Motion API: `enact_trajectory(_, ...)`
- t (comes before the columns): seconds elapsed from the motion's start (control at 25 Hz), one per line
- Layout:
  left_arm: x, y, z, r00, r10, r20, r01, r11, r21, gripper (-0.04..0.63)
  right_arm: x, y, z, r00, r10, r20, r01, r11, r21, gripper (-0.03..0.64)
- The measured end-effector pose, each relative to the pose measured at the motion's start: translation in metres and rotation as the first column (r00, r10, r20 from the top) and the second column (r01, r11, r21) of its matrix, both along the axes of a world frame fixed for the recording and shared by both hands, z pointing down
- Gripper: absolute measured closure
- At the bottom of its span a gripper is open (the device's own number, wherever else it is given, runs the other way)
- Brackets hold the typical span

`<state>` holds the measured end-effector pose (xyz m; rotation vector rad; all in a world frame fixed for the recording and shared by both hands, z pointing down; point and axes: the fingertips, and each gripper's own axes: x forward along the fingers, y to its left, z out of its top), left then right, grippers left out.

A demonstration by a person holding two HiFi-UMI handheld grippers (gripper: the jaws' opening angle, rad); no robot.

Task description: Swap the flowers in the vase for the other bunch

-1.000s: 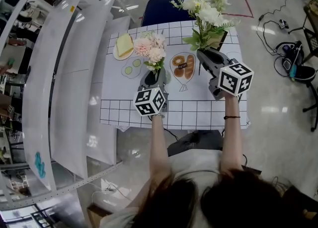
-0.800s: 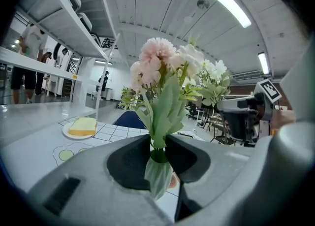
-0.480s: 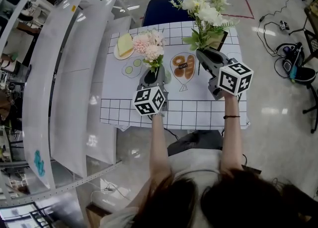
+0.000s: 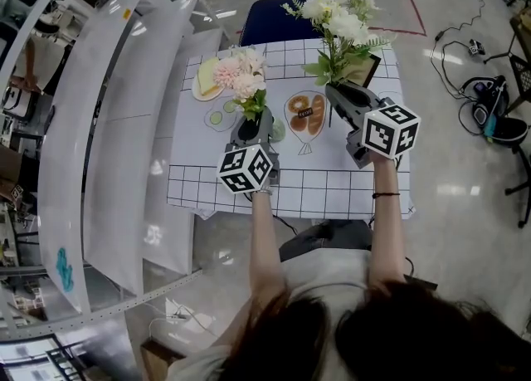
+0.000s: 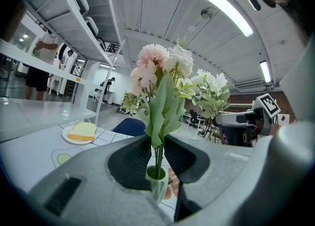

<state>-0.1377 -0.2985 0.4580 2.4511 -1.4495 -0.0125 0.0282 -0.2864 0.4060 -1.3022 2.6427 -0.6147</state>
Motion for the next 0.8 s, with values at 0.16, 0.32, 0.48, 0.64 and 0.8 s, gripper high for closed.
enact_trajectory(0.16, 0.0, -0.001, -0.001, 1.0, -0.008, -0.008, 0.008, 1.0, 0.002, 0.506, -0.001, -0.001, -0.002, 1.0, -0.011, -0.007, 0.011, 1.0, 0.005, 0.575)
enact_trajectory(0.32, 0.0, -0.001, -0.003, 1.0, -0.015, -0.019, 0.015, 1.0, 0.007, 0.506, -0.002, -0.002, -0.001, 1.0, -0.021, -0.009, 0.022, 1.0, 0.003, 0.576)
enact_trajectory(0.48, -0.002, -0.001, -0.006, 0.999, -0.026, -0.033, 0.027, 0.999, 0.019, 0.506, -0.003, -0.002, 0.0, 0.999, -0.031, -0.008, 0.031, 1.0, 0.004, 0.576)
enact_trajectory(0.64, -0.005, -0.002, -0.013, 0.998, -0.041, -0.044, 0.042, 0.999, 0.03, 0.508, -0.005, -0.005, -0.006, 0.999, -0.042, -0.015, 0.042, 0.999, 0.01, 0.575)
enact_trajectory(0.8, -0.007, -0.004, -0.021, 0.998, -0.048, -0.047, 0.05, 0.998, 0.039, 0.508, -0.007, -0.008, -0.014, 0.998, -0.053, -0.016, 0.053, 0.998, 0.015, 0.576)
